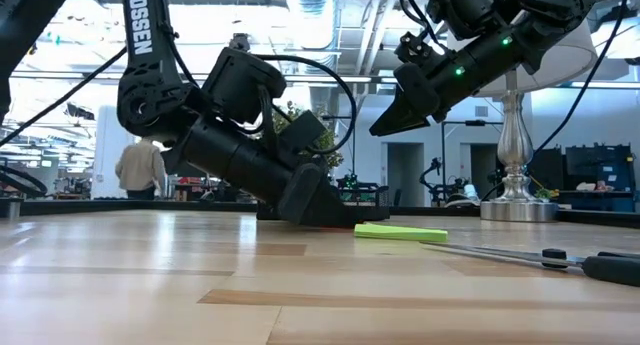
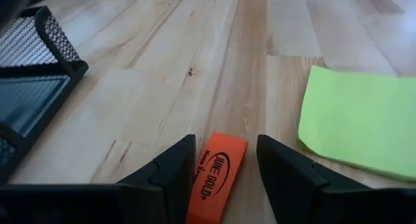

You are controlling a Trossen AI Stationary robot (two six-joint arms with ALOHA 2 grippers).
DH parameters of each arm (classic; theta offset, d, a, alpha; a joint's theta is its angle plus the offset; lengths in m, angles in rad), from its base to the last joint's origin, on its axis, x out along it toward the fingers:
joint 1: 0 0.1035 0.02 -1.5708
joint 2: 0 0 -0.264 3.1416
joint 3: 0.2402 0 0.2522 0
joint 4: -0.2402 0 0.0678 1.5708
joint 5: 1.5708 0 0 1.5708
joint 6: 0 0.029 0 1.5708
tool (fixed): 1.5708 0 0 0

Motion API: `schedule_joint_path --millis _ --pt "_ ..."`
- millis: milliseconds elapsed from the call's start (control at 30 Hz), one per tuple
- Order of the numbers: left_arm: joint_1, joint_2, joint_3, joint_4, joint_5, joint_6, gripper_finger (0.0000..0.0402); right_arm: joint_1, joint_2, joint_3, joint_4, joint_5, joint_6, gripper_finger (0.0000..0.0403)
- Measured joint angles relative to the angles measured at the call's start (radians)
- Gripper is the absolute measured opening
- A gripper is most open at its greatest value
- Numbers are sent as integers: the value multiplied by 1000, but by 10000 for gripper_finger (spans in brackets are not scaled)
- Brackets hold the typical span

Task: Pick and place office supplies into organizer
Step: Put the orange eraser into the black organizer

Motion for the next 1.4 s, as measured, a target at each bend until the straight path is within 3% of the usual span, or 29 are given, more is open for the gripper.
schedule_joint_path --millis 200,533,1400 --pt "16 -3 1 -19 6 27 144 0 0 0 0 0 0 127" --pt "59 -5 -2 3 23 28 38 0 0 0 0 0 0 127" --pt "107 -11 -3 52 71 20 16 0 0 0 0 0 0 127"
